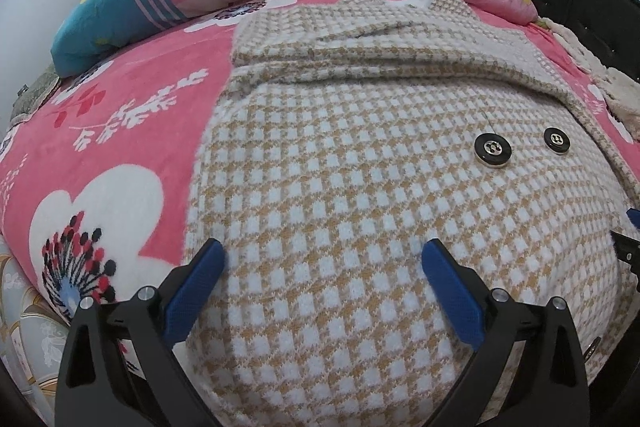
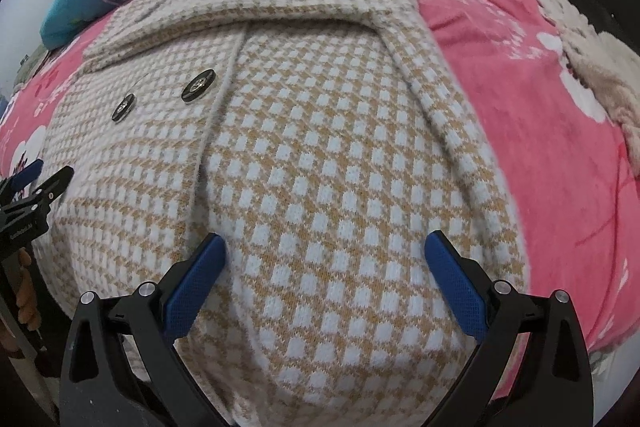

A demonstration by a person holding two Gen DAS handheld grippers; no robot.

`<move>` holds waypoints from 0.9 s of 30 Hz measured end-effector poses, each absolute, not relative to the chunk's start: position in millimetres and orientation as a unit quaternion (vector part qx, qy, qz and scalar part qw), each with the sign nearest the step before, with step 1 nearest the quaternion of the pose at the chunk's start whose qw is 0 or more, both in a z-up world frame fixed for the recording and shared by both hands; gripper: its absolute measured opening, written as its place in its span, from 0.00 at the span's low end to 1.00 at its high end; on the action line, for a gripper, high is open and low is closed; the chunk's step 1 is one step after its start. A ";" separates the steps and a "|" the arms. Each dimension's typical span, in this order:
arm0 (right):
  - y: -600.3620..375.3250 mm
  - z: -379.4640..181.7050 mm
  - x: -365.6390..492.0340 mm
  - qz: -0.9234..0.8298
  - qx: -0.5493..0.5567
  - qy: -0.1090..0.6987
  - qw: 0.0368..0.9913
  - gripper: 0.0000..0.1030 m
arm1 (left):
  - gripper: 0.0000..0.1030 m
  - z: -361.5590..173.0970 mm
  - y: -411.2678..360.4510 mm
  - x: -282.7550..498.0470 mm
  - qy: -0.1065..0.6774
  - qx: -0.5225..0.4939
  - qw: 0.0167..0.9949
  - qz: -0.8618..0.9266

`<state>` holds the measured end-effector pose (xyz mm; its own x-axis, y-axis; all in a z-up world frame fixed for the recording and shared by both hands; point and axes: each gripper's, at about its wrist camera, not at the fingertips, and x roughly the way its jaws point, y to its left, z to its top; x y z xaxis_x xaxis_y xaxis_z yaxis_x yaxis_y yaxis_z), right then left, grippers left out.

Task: Fold large clothes

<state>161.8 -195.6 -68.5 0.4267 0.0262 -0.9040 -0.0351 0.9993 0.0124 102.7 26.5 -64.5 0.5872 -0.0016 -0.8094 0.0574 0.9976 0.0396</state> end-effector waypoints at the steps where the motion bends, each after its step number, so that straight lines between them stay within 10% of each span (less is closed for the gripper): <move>1: -195.3 -68.7 161.8 0.017 -0.004 0.535 0.845 0.92 | 0.95 -64.2 27.2 102.3 0.452 0.030 0.891 -0.018; 27: -177.9 -70.1 108.2 0.007 -0.046 0.509 0.859 0.92 | 0.95 -63.6 32.1 99.1 0.441 0.003 0.897 -0.031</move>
<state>108.2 -177.9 -70.1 0.4813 -0.0352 -0.8759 -0.0590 0.9956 -0.0725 99.1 32.1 -63.6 0.6083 -0.0520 -0.7920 0.0577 0.9981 -0.0212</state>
